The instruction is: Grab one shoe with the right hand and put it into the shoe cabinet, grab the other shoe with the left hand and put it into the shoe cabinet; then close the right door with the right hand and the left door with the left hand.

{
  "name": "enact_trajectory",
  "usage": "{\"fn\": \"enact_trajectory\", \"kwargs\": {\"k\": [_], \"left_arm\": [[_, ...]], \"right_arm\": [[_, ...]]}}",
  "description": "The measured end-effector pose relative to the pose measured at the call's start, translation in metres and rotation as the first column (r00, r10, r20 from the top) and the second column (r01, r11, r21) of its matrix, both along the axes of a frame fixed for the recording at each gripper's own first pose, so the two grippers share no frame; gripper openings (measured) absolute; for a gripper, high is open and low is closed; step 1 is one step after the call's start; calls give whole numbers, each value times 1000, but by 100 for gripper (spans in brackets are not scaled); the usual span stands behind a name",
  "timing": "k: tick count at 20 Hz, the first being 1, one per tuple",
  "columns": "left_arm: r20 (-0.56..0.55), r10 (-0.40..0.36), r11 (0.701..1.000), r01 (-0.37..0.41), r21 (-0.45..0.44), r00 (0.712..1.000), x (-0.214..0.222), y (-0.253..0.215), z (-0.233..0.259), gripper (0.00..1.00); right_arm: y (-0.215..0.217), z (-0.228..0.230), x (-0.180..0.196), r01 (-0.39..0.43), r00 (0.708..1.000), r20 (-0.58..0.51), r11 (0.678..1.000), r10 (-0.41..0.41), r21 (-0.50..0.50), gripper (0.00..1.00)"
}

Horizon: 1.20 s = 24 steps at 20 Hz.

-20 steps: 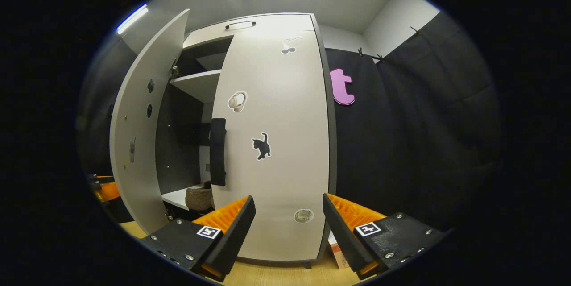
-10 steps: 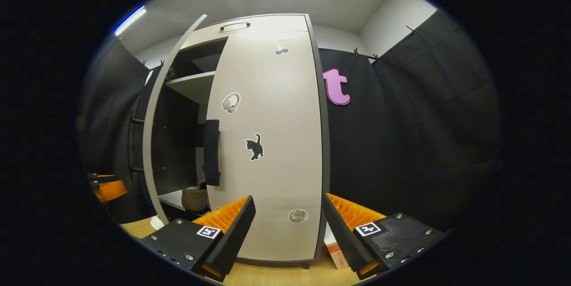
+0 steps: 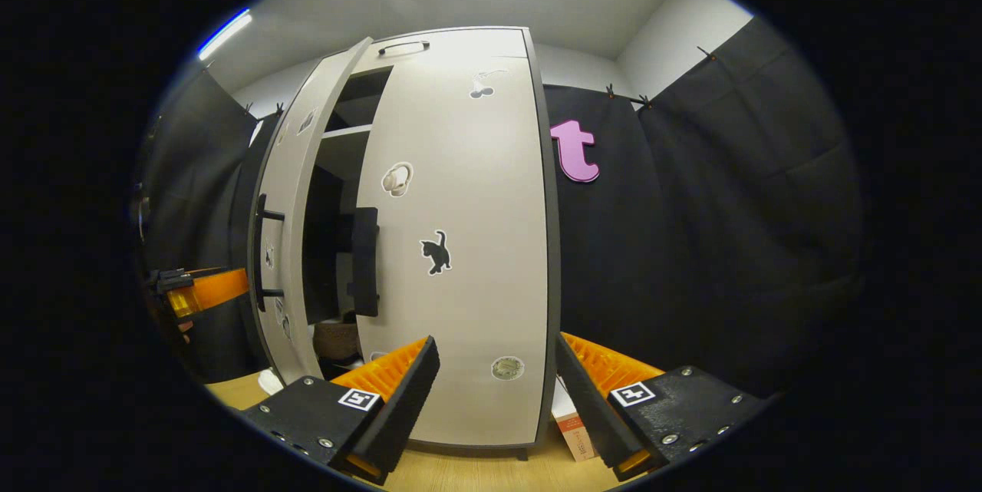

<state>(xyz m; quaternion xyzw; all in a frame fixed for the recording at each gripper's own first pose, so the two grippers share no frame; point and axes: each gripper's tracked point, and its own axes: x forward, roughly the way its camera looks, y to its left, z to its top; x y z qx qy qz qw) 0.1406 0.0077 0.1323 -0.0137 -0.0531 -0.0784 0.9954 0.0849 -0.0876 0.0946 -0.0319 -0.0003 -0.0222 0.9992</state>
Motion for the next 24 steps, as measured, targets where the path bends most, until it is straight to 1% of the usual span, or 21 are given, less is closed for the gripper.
{"fn": "enact_trajectory", "kwargs": {"k": [2, 3, 4, 5, 8, 10, 11, 13, 18, 19, 21, 22, 24], "left_arm": [[6, -2, 1000, 2, 15, 1000, 14, -6, 0, 96], [20, -6, 1000, 6, 16, 1000, 16, -10, 0, 94], [18, -11, 1000, 11, 7, 1000, 21, -12, -2, 96], [13, -14, 1000, 14, -11, 1000, 26, -13, -4, 94], [-48, -14, 998, 11, -65, 999, 41, -15, -12, 96], [-64, -16, 997, 11, -75, 998, 45, -17, -13, 96], [-64, -15, 998, 10, -69, 998, 47, -19, -13, 94], [-57, -4, 999, 1, -49, 998, 48, -21, -11, 99], [-44, 11, 1000, -12, -21, 999, 48, -25, -11, 99], [-42, 10, 1000, -11, -20, 999, 48, -26, -11, 96], [-43, 10, 1000, -11, -25, 999, 47, -24, -10, 96], [-45, 19, 999, -20, -25, 999, 46, -22, -11, 99], [-55, 42, 999, -43, -18, 998, 44, -15, -13, 99]], "right_arm": [[-2, -2, -3, 5, 1000, -2, 1000, -5, 8, 93], [-2, -4, -4, 5, 1000, -7, 1000, -5, 16, 93], [-1, -6, -5, 5, 1000, -12, 1000, -4, 22, 93], [-1, -8, -6, 6, 1000, -15, 1000, -6, 23, 93], [-1, -10, -8, 9, 1000, -18, 1000, -8, 21, 93], [2, -10, -11, 6, 1000, -18, 1000, -6, 26, 93], [4, -10, -12, 3, 1000, -19, 1000, -3, 27, 93], [7, -9, -13, 1, 1000, -18, 1000, -1, 16, 93], [10, -3, -18, -1, 1000, -11, 1000, 1, 15, 93], [11, -1, -19, 0, 1000, -9, 1000, 0, 15, 93], [13, 0, -21, -2, 1000, -7, 1000, 2, 8, 93], [14, 0, -24, -3, 1000, -8, 1000, 3, 6, 93], [17, 1, -24, -8, 1000, -10, 1000, 8, 8, 93]]}}
